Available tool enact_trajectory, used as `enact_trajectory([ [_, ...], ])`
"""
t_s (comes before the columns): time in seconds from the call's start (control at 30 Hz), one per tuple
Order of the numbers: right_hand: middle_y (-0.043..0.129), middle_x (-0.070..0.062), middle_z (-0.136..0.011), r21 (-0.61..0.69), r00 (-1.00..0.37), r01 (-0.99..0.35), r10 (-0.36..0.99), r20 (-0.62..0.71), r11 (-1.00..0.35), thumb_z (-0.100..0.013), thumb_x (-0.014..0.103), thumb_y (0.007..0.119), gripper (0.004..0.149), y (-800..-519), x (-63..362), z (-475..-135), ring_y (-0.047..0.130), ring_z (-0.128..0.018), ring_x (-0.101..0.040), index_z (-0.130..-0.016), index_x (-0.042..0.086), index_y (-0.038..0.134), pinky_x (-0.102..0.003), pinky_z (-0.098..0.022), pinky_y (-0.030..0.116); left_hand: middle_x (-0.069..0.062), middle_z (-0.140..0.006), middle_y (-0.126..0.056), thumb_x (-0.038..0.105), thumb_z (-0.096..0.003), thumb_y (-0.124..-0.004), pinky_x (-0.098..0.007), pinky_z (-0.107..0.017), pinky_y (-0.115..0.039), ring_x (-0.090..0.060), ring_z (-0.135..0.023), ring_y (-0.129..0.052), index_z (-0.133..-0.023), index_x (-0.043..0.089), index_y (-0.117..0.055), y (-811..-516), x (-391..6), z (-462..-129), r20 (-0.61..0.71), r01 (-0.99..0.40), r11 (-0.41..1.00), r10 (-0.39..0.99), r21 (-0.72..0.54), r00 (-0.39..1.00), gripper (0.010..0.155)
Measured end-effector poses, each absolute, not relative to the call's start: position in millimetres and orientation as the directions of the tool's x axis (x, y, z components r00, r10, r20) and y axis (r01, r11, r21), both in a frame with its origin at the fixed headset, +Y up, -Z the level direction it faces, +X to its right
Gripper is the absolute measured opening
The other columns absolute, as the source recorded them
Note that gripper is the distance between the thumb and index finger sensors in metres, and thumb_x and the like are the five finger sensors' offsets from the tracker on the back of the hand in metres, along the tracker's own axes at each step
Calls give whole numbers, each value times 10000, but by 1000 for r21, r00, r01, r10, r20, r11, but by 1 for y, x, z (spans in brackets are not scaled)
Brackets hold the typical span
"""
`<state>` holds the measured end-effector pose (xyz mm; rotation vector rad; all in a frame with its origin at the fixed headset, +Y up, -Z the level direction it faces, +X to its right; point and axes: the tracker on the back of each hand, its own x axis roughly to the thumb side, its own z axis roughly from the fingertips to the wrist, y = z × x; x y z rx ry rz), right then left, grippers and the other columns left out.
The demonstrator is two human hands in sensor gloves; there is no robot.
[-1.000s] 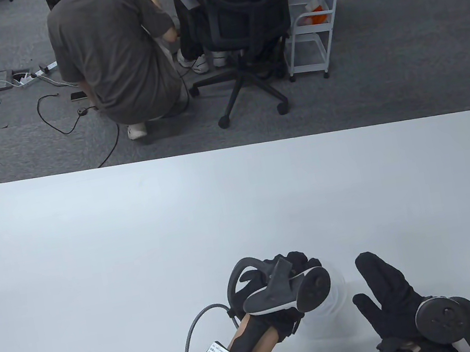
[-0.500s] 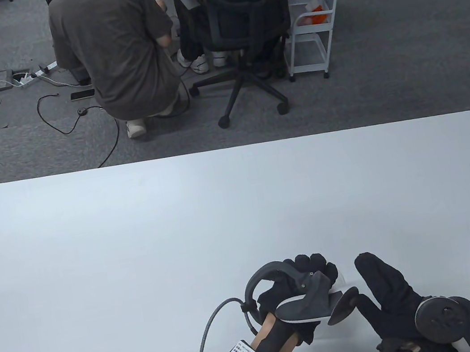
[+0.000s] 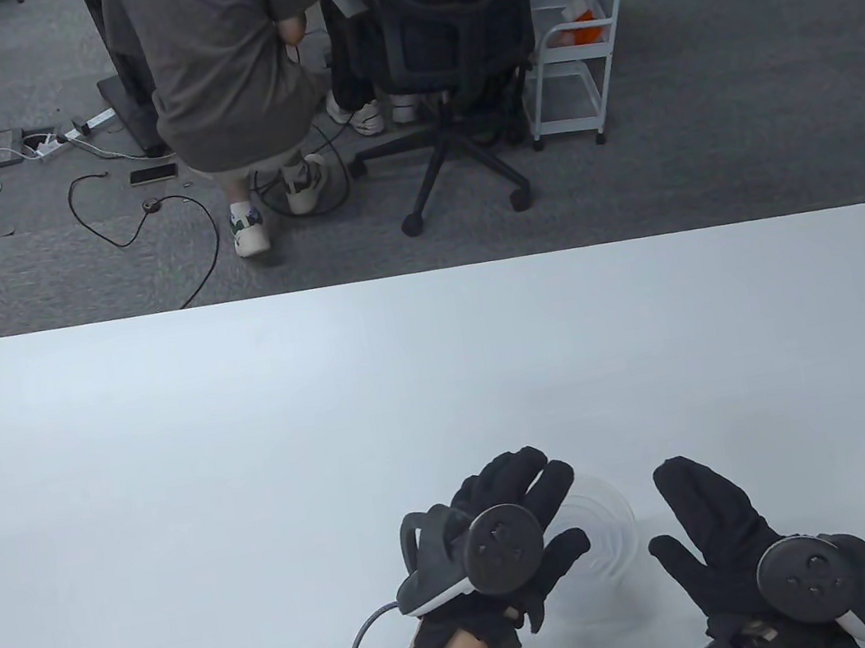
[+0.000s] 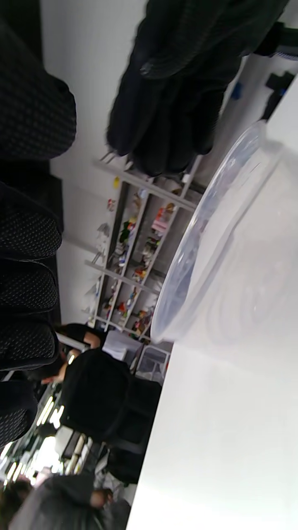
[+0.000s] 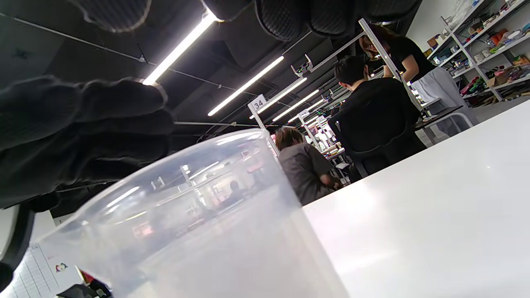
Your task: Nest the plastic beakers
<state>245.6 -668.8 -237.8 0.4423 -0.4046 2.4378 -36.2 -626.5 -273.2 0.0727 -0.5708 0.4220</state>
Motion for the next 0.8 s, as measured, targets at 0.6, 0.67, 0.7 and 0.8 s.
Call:
enact_trajectory([
  [0.6, 431, -191, -1162, -67, -760, -619, 575, 302, -783, -473, 625, 666, 801, -710, 288, -246, 427, -1042, -513, -1056, 153, 385, -665, -691, 431, -147, -1152, -474, 649, -441, -668, -698, -695, -502, -516, -1061, -514, -1069, 238, -536, -705, -107, -283, 366, -672, 724, 674, -154, 642, 763],
  [0.67, 429, -194, -1162, -65, -754, -628, 584, 301, -776, -472, 627, 665, 804, -711, 289, -246, 423, -1041, -514, -1055, 151, 382, -666, -690, 427, -150, -1150, -475, 650, -440, -670, -699, -695, -500, -520, -1060, -512, -1070, 234, -535, -709, -109, -282, 351, -684, 709, 693, -172, 630, 767],
  [0.7, 430, -194, -1161, -67, -752, -629, 586, 301, -774, -471, 628, 665, 806, -711, 289, -245, 422, -1041, -515, -1055, 149, 382, -666, -690, 427, -150, -1150, -474, 652, -440, -669, -697, -695, -503, -518, -1059, -514, -1070, 232, -534, -710, -110, -282, 350, -688, 705, 697, -173, 626, 769],
  [0.8, 432, -195, -1160, -69, -750, -633, 589, 302, -771, -472, 626, 666, 805, -712, 289, -244, 423, -1040, -513, -1054, 148, 383, -666, -689, 428, -151, -1149, -475, 654, -440, -666, -696, -694, -503, -516, -1059, -516, -1070, 230, -530, -711, -112, -279, 347, -706, 686, 714, -175, 608, 771],
])
